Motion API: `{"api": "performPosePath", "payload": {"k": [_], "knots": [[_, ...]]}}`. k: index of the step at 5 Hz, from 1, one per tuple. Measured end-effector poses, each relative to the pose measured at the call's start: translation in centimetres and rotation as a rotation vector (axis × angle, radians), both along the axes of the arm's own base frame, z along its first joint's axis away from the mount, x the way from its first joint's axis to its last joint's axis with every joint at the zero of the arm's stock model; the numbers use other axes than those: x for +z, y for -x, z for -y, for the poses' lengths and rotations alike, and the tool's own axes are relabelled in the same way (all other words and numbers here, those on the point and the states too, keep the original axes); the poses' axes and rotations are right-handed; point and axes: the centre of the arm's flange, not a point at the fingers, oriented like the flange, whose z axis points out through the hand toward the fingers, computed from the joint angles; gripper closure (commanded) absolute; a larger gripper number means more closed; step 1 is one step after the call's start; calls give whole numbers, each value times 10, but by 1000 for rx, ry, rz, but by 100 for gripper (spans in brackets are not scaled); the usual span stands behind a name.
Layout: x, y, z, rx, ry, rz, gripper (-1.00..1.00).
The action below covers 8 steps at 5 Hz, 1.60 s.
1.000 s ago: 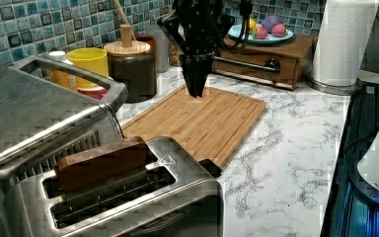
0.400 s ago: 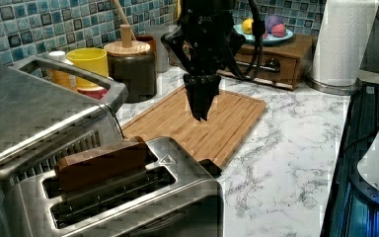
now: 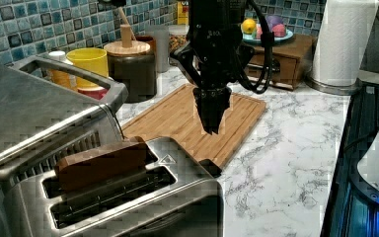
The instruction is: Turn on the toaster.
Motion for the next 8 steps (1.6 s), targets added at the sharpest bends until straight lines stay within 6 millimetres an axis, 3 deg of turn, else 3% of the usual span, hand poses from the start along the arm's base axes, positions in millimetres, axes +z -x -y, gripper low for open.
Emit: {"api": "performPosePath", "payload": {"k": [3,4,6,7,8], "knots": [[-16,20,-24,36,-19,33,100],[-30,25,-22,51,11,13,100],[-55,26,-1,-2,26,-22,100],[-63,27,3,-35,6,-56,100],[-58,24,9,-65,-14,-51,100]]}}
